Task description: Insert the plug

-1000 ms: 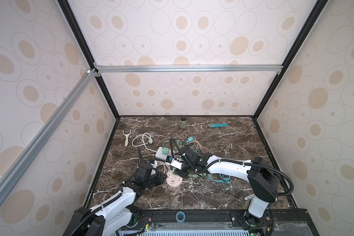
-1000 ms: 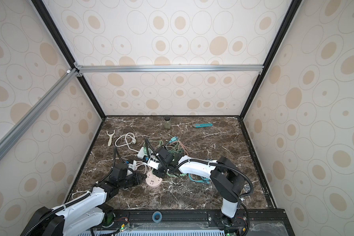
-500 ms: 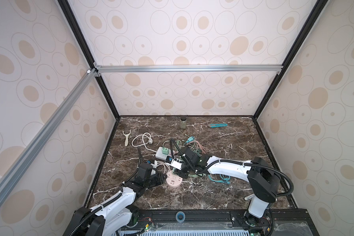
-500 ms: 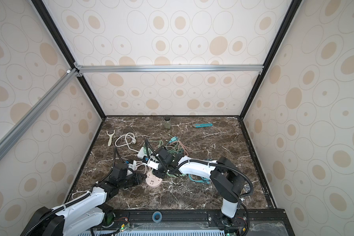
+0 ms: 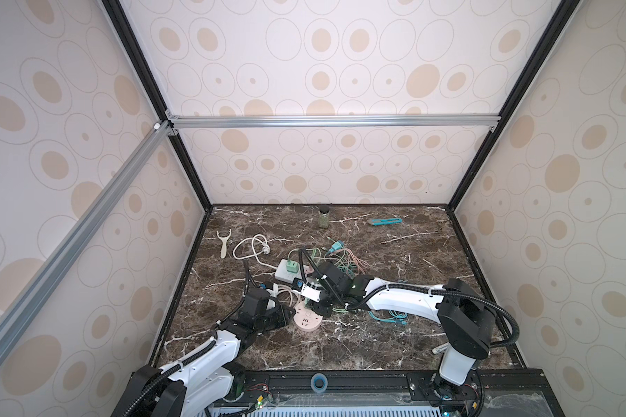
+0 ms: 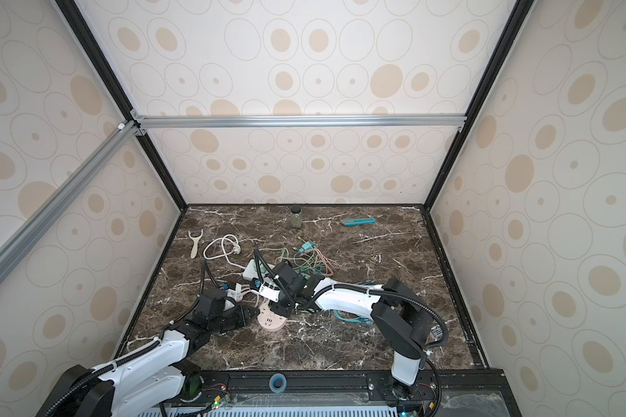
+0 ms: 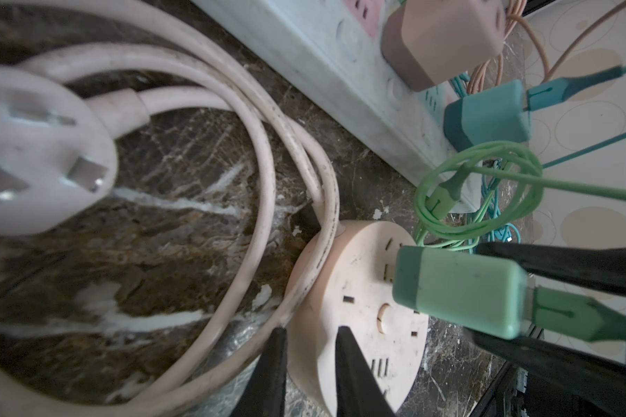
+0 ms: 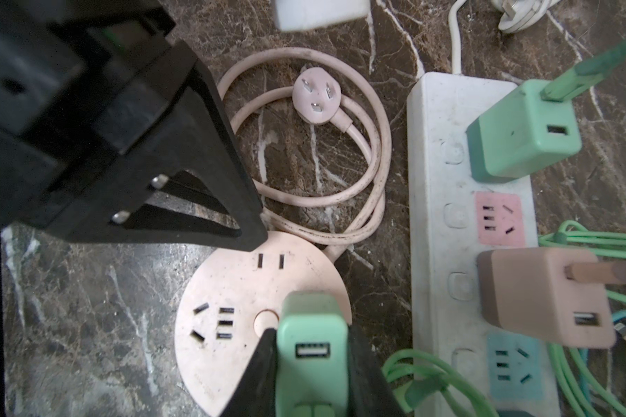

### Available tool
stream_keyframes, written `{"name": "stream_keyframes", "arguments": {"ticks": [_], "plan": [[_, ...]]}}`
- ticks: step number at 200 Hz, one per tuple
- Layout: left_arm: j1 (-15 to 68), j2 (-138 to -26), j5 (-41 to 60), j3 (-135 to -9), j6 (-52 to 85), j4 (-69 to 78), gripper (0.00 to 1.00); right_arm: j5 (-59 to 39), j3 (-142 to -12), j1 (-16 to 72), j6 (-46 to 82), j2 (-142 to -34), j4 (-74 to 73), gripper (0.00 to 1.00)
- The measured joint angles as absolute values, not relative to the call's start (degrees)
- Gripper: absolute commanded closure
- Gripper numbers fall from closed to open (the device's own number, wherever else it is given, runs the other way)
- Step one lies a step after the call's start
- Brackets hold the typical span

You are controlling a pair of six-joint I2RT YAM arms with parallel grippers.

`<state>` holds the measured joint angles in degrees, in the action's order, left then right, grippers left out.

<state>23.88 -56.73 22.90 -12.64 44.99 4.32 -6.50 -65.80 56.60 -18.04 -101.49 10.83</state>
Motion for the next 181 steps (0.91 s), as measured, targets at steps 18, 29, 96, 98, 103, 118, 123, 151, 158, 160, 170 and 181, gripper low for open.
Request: {"name": "stream_keyframes", "arguments": {"ticks": [18, 29, 96, 98, 103, 118, 123, 151, 158, 160, 170, 181], "plan": [[23.9, -56.7, 22.9, -12.6, 45.0, 4.3, 0.75, -6.5, -65.1, 56.6, -18.0, -101.2, 10.0, 1.00], [23.9, -56.7, 22.9, -12.6, 45.0, 4.3, 0.76, -6.5, -64.6, 56.6, -18.0, -101.0, 9.6, 1.00], [23.9, -56.7, 22.8, -12.6, 45.0, 4.3, 0.76, -6.5, -64.2, 56.6, -18.0, -101.0, 9.0, 1.00], [23.9, -56.7, 22.8, -12.6, 45.0, 4.3, 0.76, -6.5, -64.2, 56.6, -18.0, -101.0, 9.0, 1.00], [23.9, -56.7, 22.8, -12.6, 45.0, 4.3, 0.76, -6.4, -64.2, 56.6, -18.0, -101.1, 9.0, 1.00], [23.9, -56.6, 22.7, -12.6, 45.0, 4.3, 0.76, -6.2, -63.3, 56.6, -17.8, -101.9, 7.8, 1.00], [23.9, -56.6, 22.7, -12.6, 45.0, 4.3, 0.76, -6.2, -63.1, 56.6, -17.8, -101.8, 7.6, 1.00], [23.9, -56.5, 22.7, -12.6, 45.0, 4.2, 0.76, -6.2, -62.2, 56.6, -17.4, -101.5, 6.4, 1.00], [23.9, -56.5, 22.6, -12.6, 45.0, 4.2, 0.76, -6.2, -62.0, 56.6, -17.3, -101.4, 6.1, 1.00], [23.9, -56.5, 22.6, -12.6, 45.0, 4.2, 0.76, -6.2, -62.0, 56.6, -17.3, -101.4, 6.1, 1.00], [23.9, -56.5, 22.6, -12.6, 45.0, 4.2, 0.76, -6.2, -62.0, 56.6, -17.2, -101.4, 6.0, 1.00], [23.9, -56.5, 22.6, -12.6, 45.0, 4.2, 0.76, -6.2, -61.9, 56.6, -17.1, -101.4, 5.9, 1.00]]}}
